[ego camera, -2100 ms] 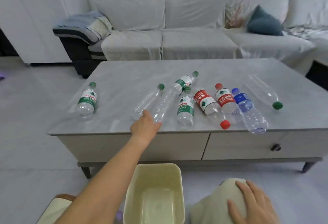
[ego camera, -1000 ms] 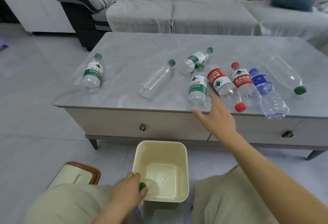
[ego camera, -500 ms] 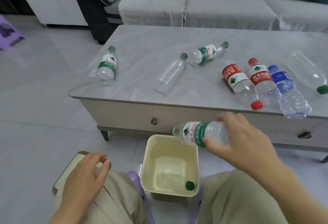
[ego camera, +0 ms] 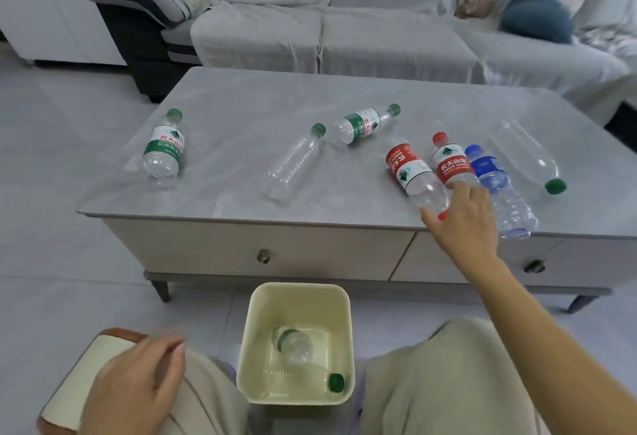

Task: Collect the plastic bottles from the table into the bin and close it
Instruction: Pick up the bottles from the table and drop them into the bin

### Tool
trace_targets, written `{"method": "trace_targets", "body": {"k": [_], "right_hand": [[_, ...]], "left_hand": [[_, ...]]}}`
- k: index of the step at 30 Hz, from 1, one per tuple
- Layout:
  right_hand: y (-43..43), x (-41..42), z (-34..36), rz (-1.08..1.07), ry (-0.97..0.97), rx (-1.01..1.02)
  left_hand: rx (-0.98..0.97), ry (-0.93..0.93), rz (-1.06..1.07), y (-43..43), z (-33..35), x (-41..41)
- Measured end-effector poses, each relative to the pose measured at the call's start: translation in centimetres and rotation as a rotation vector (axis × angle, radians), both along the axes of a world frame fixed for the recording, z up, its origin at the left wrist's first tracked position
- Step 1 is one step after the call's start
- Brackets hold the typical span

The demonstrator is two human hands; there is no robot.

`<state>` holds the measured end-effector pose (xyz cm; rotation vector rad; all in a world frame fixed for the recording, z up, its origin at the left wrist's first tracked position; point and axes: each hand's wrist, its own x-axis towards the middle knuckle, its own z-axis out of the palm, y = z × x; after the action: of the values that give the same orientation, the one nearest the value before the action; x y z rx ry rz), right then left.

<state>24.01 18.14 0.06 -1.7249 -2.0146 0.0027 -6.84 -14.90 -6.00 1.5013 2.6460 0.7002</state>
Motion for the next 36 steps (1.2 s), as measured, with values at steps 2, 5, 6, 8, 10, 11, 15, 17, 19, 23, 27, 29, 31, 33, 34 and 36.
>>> {"method": "trace_targets", "body": {"k": [2, 5, 6, 8, 10, 11, 15, 17, 19, 23, 27, 29, 31, 33, 34, 36], "right_hand": [[1.6, 1.1, -0.7, -0.071, -0.020, -0.120], [1.9, 1.3, -2.1, -0.070, -0.062, -0.222], [1.8, 1.4, -2.4, -0.065, -0.058, -0.244], [1.8, 1.5, -3.0, -0.039, -0.031, -0.254], [1.9, 1.8, -3.5, 0.011, 0.038, -0.257], [1.7, 2.0, -3.6, 0.044, 0.115, -0.272], [-1.4, 3.0, -3.6, 0.142, 0.524, -0.276], [-4.6, 3.1, -3.2, 0.176, 0.698, -0.230], [-7.9, 2.4, -3.0, 0.206, 0.867, -0.283], [-13.4, 0.0, -5.4, 0.308, 1.000, -0.626], [-15.5, -1.8, -8.5, 0.259, 0.901, -1.015], [-16.1, -1.7, -9.6, 0.240, 0.736, -1.125], [-16.4, -0.9, -9.7, 0.241, 0.646, -1.057], [-15.9, -0.1, -8.8, 0.208, 0.663, -0.965], [-15.3, 0.2, -8.2, 0.187, 0.682, -0.935], [-13.9, 1.1, -7.0, 0.142, 0.741, -0.895]], "left_hand": [[0.013, 0.000, 0.008, 0.3, 0.1, 0.0], [0.002, -0.013, 0.032, 1.0, 0.1, 0.3], [0.000, -0.006, 0.027, 1.1, 0.1, 0.3], [-0.013, 0.014, -0.001, 0.9, 0.0, 0.3], [-0.027, 0.051, -0.027, 1.0, -0.1, 0.5], [-0.034, 0.068, -0.031, 1.0, -0.1, 0.6], [-0.067, 0.000, 0.045, 1.3, 0.4, 1.2], [0.009, -0.161, 0.090, 1.5, 1.1, 2.0], [0.105, -0.522, 0.071, 2.3, 1.9, 3.8], [0.184, -1.245, -0.077, 4.0, 3.5, 7.9], [0.441, -1.156, 0.167, 4.6, 4.4, 7.9], [0.378, -0.969, 0.167, 5.1, 3.6, 7.8], [0.190, -0.732, 0.118, 5.8, 1.4, 7.6], [-0.069, -0.628, 0.040, 6.3, -1.2, 7.5], [-0.190, -0.648, 0.000, 6.4, -3.0, 7.4], [-0.316, -0.720, -0.020, 6.4, -5.4, 7.5]]}}
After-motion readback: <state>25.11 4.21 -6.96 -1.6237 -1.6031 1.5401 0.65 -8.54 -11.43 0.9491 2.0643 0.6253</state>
